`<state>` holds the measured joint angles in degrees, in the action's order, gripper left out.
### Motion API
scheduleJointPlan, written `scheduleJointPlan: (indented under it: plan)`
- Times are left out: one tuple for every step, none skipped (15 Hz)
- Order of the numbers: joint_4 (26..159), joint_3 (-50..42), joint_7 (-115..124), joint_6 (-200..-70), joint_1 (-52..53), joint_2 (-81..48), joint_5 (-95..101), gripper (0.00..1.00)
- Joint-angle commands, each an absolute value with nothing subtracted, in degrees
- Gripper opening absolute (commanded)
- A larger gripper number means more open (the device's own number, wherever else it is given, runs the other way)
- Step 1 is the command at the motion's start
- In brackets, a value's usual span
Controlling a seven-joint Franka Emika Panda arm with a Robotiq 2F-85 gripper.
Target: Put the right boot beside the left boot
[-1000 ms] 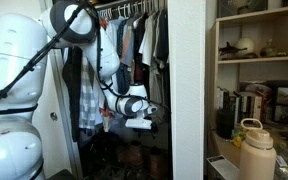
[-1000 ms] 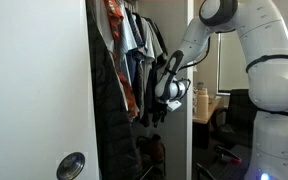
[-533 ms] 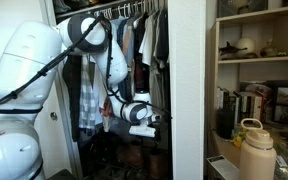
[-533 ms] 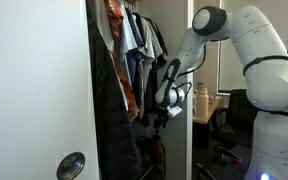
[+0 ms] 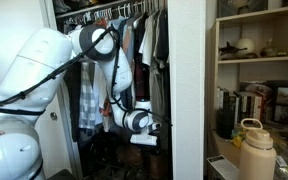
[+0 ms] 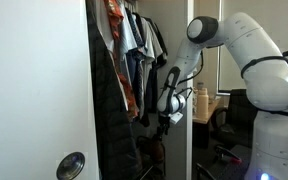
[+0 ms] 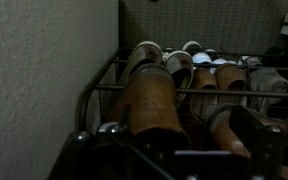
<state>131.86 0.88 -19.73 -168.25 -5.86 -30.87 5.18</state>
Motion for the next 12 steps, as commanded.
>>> scheduleJointPlan:
  plan:
    - [129.1, -0.8, -17.5, -170.9, -3.8, -34.3, 8.4, 1.00]
    - [128.3, -0.9, -17.1, -171.5, -3.4, -35.0, 8.6, 1.00]
    - [127.5, -1.0, -16.5, -172.0, -2.9, -35.6, 8.9, 1.00]
    - [126.7, -1.2, -16.4, -172.5, -2.5, -36.2, 9.2, 1.00]
    - [126.0, -1.4, -16.0, -172.8, -2.0, -36.8, 9.4, 1.00]
    - [125.4, -1.6, -15.6, -173.1, -1.4, -37.4, 9.7, 1.00]
    - [124.7, -1.6, -15.3, -173.4, -1.1, -38.0, 9.9, 1.00]
    - [124.0, -1.7, -15.0, -173.7, -0.6, -38.5, 9.9, 1.00]
    - [123.4, -1.9, -14.9, -174.1, -0.1, -39.1, 10.0, 1.00]
    - [122.7, -1.9, -14.9, -174.3, 0.3, -39.8, 10.1, 1.00]
    - [122.3, -1.7, -15.1, -174.5, 0.5, -40.5, 10.4, 1.00]
    - [121.8, -1.0, -15.6, -174.4, 0.0, -41.0, 10.4, 1.00]
